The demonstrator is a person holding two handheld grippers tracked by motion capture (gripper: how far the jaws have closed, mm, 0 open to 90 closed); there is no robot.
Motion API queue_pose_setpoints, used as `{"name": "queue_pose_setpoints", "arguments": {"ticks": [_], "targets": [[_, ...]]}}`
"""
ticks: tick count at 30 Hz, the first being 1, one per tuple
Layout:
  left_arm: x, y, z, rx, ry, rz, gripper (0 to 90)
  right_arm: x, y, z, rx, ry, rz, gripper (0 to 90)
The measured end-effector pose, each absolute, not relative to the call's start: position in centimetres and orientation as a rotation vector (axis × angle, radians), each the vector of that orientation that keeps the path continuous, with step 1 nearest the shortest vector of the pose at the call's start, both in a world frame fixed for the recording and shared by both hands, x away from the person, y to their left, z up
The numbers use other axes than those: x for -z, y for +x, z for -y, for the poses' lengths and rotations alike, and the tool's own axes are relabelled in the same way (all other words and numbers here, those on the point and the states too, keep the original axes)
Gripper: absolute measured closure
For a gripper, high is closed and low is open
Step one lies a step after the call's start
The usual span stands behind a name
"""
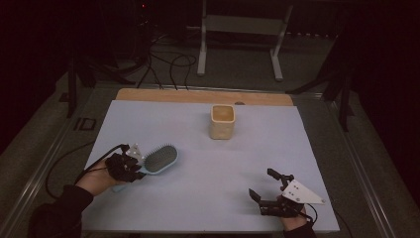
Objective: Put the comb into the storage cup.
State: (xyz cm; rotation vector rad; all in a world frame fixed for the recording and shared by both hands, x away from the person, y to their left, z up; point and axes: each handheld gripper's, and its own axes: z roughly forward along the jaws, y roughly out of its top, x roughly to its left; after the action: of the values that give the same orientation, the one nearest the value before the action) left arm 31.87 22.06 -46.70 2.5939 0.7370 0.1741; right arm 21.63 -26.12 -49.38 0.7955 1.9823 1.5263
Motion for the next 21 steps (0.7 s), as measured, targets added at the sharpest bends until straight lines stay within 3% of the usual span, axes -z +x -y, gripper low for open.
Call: {"name": "queue_pose_setpoints", "arguments": {"ticks": [21], "targets": [[43.6,32.7,-18.5,-0.219,2.354,-0.662,70.2,49.4,21.7,26.1,-1.528,0.796,-1.982,9.3]]}}
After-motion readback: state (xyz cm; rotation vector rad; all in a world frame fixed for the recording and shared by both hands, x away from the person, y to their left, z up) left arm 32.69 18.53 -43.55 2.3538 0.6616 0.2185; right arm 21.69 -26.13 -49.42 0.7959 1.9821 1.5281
